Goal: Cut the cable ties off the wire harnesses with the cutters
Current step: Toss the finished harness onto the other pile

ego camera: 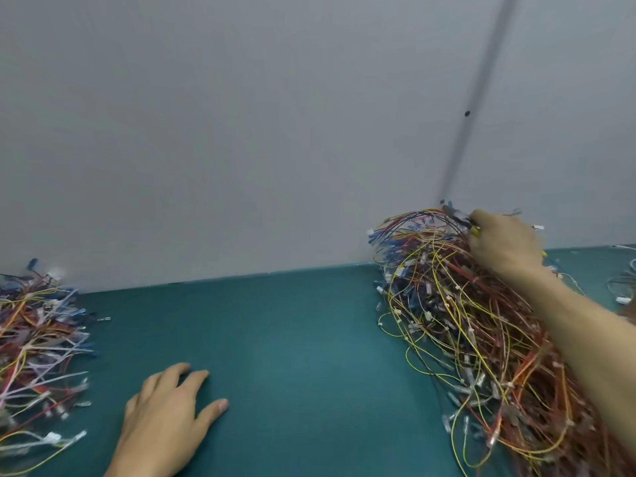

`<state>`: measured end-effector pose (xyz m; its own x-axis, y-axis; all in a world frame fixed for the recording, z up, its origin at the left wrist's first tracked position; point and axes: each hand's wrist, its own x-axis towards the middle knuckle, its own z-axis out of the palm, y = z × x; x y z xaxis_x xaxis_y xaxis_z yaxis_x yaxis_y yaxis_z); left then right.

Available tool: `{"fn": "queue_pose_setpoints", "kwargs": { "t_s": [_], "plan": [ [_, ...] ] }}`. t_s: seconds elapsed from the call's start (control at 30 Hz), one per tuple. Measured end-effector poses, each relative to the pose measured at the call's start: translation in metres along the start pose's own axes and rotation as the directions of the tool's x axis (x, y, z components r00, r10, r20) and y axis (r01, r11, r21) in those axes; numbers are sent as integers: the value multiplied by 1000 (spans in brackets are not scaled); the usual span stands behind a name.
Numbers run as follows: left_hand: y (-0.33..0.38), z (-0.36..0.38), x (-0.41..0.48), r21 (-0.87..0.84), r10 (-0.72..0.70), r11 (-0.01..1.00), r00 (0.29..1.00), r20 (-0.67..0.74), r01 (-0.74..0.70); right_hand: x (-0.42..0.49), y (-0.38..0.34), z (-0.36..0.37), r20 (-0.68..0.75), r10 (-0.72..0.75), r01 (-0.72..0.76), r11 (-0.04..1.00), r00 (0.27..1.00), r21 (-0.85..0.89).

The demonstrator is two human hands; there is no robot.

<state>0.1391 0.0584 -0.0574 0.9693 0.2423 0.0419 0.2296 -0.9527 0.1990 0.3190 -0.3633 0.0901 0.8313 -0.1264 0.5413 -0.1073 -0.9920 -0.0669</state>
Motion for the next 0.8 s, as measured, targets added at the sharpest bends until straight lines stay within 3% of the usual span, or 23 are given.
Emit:
{"fn": "queue_pose_setpoints", "kwargs": {
  "t_s": [0.07,0.13,0.27,0.43,0.57,0.7,0.8],
  "plan": [
    [0,0,0,5,2,1000,1000,-4,-2,4,10,-2,-114,131,-126,991,985,49],
    [0,0,0,-5,3,1000,1000,-5,-3,6,21,-3,-150,194,-197,980,970,-9],
    [1,-1,-1,8,3,1000,1000,-8,-3,-2,28,7,127,118,-76,953,985,-293],
    [1,-1,-1,5,1,1000,1000,-4,-1,14,36,-8,233,133,-92,980,963,-178],
    [1,-1,-1,10,-1,1000,1000,8,1,14,32,-12,185,73,-62,996,980,-67],
    [1,-1,-1,1,1,1000,1000,13,-1,11,23,-5,366,65,-11,989,928,-148],
    [1,-1,-2,-15,8,1000,1000,13,-8,19,19,-13,327,148,-76,972,933,-223]
  ]
}}
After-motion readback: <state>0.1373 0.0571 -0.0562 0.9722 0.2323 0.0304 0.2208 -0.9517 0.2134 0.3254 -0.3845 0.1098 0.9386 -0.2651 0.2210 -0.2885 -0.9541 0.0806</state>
